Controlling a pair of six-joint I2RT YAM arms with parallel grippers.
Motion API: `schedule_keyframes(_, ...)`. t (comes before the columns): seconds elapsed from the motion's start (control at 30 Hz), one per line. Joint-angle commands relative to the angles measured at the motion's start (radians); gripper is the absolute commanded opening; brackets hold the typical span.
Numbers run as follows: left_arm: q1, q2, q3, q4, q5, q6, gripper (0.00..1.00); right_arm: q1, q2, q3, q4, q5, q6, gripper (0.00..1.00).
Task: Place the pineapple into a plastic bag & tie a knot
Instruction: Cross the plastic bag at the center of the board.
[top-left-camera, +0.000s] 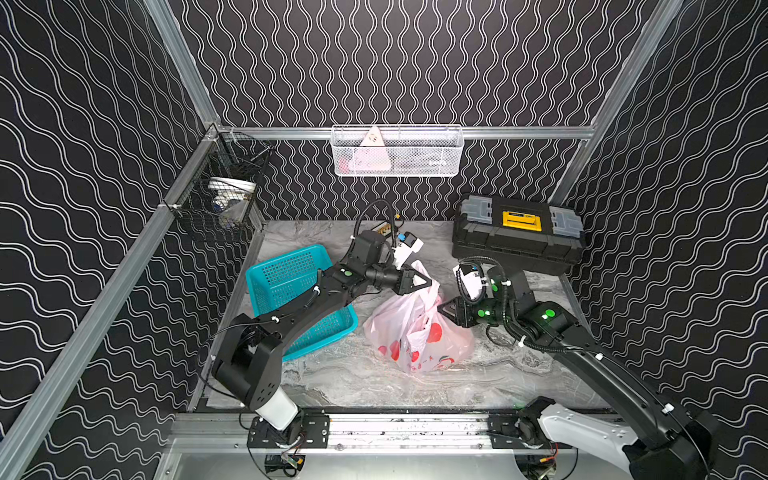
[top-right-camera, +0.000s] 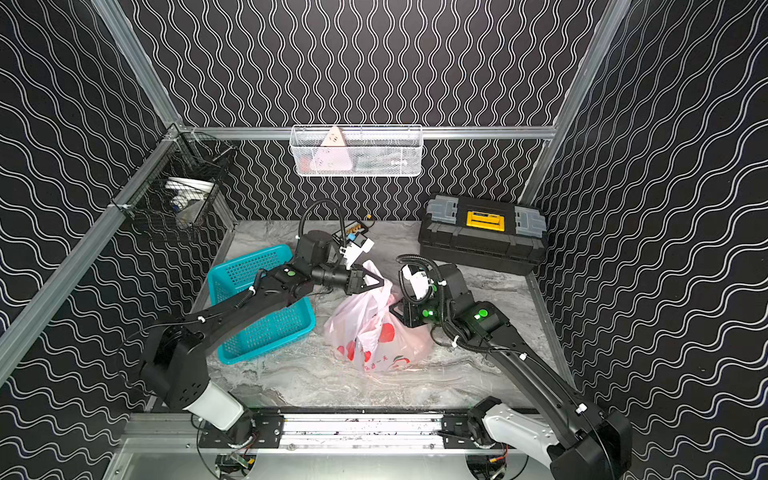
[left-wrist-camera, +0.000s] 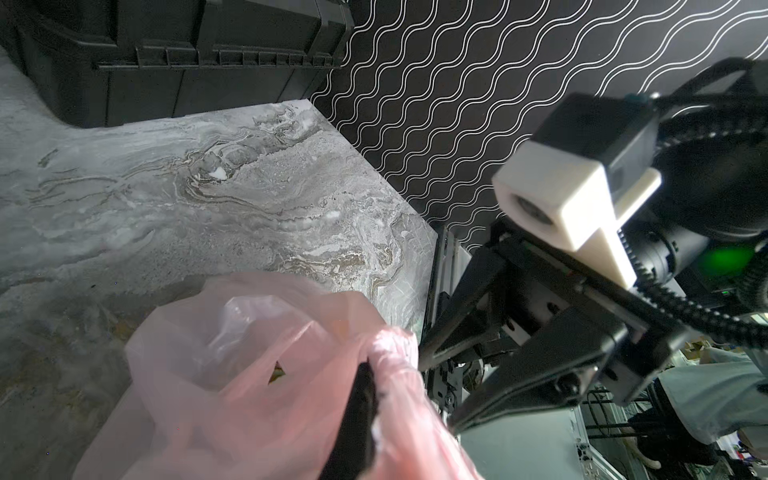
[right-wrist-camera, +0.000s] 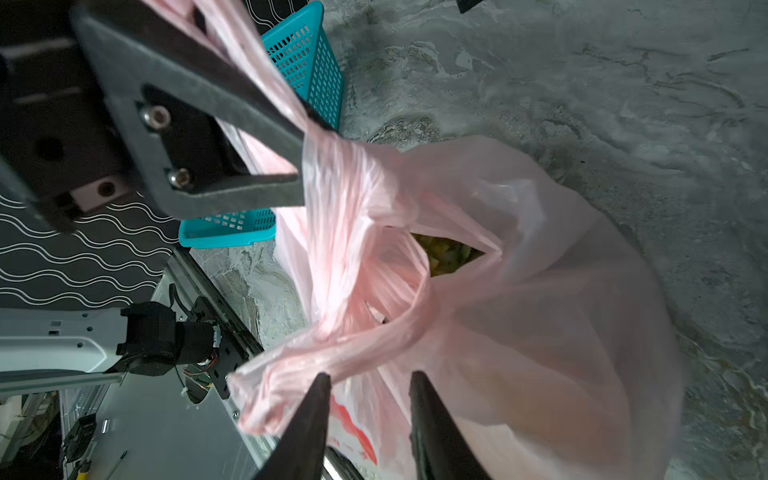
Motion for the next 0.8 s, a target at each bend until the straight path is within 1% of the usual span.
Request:
schedule_keyframes(0.0, -0.009, 0.005, 0.015, -0.008, 0.025, 0.028, 0.0, 0.001, 0.001, -0.005, -0.008, -0.021, 0.014, 0.37)
schedule_keyframes(0.13, -0.019, -0.006, -0.028, 0.01, 0.009, 0.019, 0.0, 0.01, 0.044, 0.003, -0.018, -0.06, 0.011, 0.35)
schedule_keyframes(0.2, -0.029, -0.011, -0.046, 0.006, -0.002, 0.027, 0.0, 0.018, 0.045, -0.003, 0.002, -0.059, 0.02, 0.36)
schedule_keyframes(0.23, -0.034, -0.013, -0.058, 0.007, -0.009, 0.029, 0.0, 0.02, 0.038, -0.002, 0.005, -0.052, 0.023, 0.4)
schedule_keyframes(0.33, -0.037, -0.012, -0.088, 0.034, -0.009, 0.016, 0.0, 0.02, -0.007, -0.004, -0.002, 0.012, 0.014, 0.6)
schedule_keyframes(0.4, -0.038, -0.011, -0.095, 0.046, -0.01, 0.01, 0.0, 0.02, -0.036, -0.013, -0.011, 0.068, 0.0, 0.71)
schedule_keyframes(0.43, -0.037, -0.009, -0.095, 0.049, -0.007, 0.007, 0.0, 0.02, -0.038, -0.006, -0.037, 0.094, -0.016, 0.75)
schedule_keyframes(0.5, -0.038, -0.007, -0.09, 0.047, -0.004, 0.007, 0.0, 0.021, -0.016, 0.015, -0.089, 0.121, -0.03, 0.77)
schedule_keyframes(0.57, -0.038, -0.009, -0.08, 0.035, -0.005, 0.017, 0.0, 0.028, 0.019, 0.05, -0.152, 0.118, -0.037, 0.77)
schedule_keyframes(0.63, -0.038, -0.012, -0.069, 0.013, -0.007, 0.032, 0.0, 0.034, 0.035, 0.074, -0.204, 0.176, -0.012, 0.77)
schedule_keyframes(0.7, -0.038, -0.012, -0.059, -0.006, -0.009, 0.046, 0.0, 0.033, 0.018, 0.083, -0.228, 0.214, 0.031, 0.77)
schedule_keyframes(0.77, -0.038, -0.012, -0.058, -0.01, -0.011, 0.05, 0.0, 0.033, -0.015, 0.075, -0.215, 0.206, 0.055, 0.8)
